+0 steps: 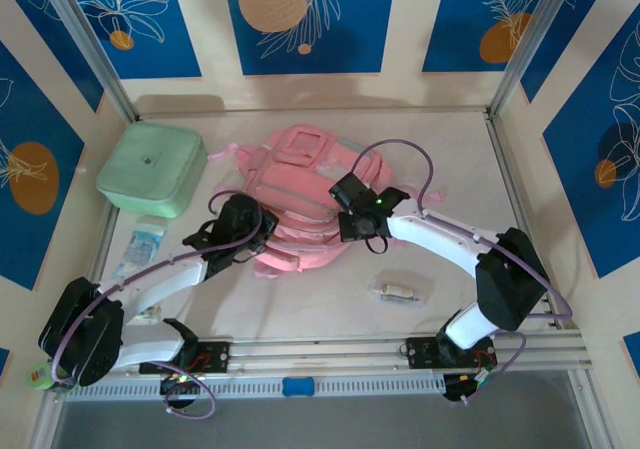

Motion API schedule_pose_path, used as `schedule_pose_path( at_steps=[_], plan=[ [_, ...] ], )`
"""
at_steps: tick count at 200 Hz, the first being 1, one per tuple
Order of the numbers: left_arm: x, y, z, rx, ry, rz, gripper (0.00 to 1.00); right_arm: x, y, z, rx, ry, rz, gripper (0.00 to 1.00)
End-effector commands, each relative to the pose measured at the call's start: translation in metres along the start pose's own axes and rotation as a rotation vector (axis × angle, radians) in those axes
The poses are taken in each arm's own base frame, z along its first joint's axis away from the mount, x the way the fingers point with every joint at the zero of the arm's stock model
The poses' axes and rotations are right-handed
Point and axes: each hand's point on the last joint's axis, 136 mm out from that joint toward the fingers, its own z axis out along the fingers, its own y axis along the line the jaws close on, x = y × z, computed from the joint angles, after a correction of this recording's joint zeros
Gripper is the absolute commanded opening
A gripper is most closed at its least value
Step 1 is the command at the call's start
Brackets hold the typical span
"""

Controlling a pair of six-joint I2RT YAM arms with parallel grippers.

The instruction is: Pack the student bag

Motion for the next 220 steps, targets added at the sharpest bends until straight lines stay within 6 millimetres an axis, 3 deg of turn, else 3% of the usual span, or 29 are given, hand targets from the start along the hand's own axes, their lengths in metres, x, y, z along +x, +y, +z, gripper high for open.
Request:
schedule_pose_path(
  at_steps=[1, 54, 86, 119, 167, 190, 206, 220],
  plan=[
    [-0.027, 0.025, -0.007, -0.090, -0.077, 0.050, 0.00, -0.009, -0.044, 0.002, 0.149, 0.013, 0.016, 0.00],
    [-0.029, 0.031, -0.007, -0.106, -0.047, 0.092, 0.00, -0.051, -0.057, 0.028, 0.167, -0.016, 0.047, 0.00],
    [-0.031, 0.030, -0.007, -0.108, -0.031, 0.108, 0.00, -0.063, -0.067, 0.041, 0.177, 0.006, 0.067, 0.00],
    [-0.031, 0.024, -0.006, -0.111, -0.019, 0.152, 0.00, -0.061, -0.038, 0.026, 0.058, -0.015, 0.027, 0.00],
    [-0.043, 0.012, -0.005, -0.109, 0.026, 0.249, 0.00, -0.045, -0.004, -0.008, -0.157, 0.005, 0.037, 0.37],
    [-0.055, 0.008, -0.005, -0.111, 0.043, 0.274, 0.00, -0.048, 0.024, -0.025, -0.327, 0.024, 0.094, 0.52],
    [-0.059, 0.009, -0.009, -0.112, 0.050, 0.288, 0.16, -0.054, 0.055, -0.034, -0.495, 0.056, 0.115, 0.61],
    [-0.062, 0.016, -0.019, -0.147, 0.028, 0.300, 0.24, -0.062, 0.065, -0.030, -0.520, 0.090, 0.129, 0.62]
  ],
)
